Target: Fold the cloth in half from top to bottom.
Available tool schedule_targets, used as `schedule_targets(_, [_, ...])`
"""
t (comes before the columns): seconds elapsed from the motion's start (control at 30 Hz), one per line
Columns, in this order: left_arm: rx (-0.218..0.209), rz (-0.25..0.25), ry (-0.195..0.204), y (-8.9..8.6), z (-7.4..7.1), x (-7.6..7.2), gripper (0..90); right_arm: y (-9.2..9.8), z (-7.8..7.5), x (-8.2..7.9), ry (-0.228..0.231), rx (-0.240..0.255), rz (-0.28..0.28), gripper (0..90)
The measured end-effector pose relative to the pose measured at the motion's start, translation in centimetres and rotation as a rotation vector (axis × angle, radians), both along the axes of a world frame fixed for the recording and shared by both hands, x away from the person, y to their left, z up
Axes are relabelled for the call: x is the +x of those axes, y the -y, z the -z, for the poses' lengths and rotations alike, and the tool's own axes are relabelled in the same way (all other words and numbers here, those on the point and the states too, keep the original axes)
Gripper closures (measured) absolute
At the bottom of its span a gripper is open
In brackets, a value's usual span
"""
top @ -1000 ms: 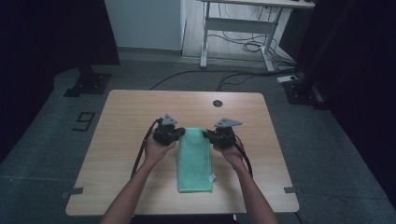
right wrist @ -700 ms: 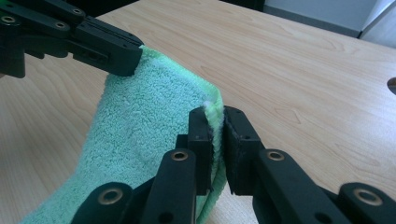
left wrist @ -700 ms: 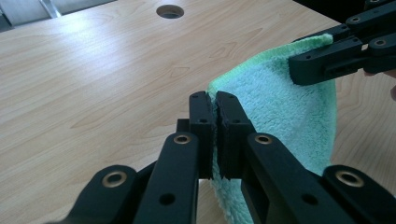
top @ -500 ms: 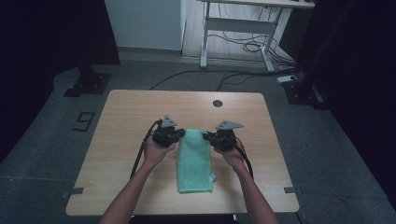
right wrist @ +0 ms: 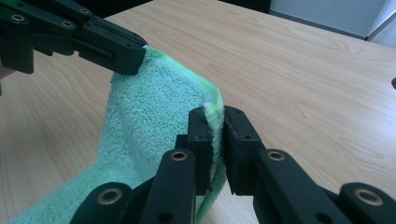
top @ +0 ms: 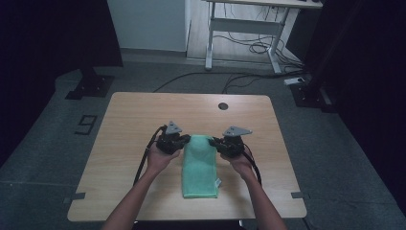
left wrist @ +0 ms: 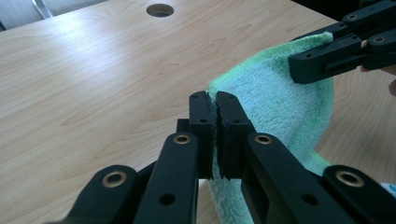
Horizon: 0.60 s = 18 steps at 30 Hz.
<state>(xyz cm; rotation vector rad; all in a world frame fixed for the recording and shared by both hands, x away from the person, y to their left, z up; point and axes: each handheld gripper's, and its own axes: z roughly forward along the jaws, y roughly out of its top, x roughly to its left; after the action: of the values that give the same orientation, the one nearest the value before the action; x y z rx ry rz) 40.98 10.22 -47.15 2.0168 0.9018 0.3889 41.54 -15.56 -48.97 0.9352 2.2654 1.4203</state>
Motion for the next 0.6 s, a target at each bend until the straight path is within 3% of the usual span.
schedule_targets(0.6, [-0.004, 0.012, -0.004, -0.4, 0.6, -1.5, 86.2, 0.0, 0.5, -1.5, 0.002, 0.001, -0.029, 81.4])
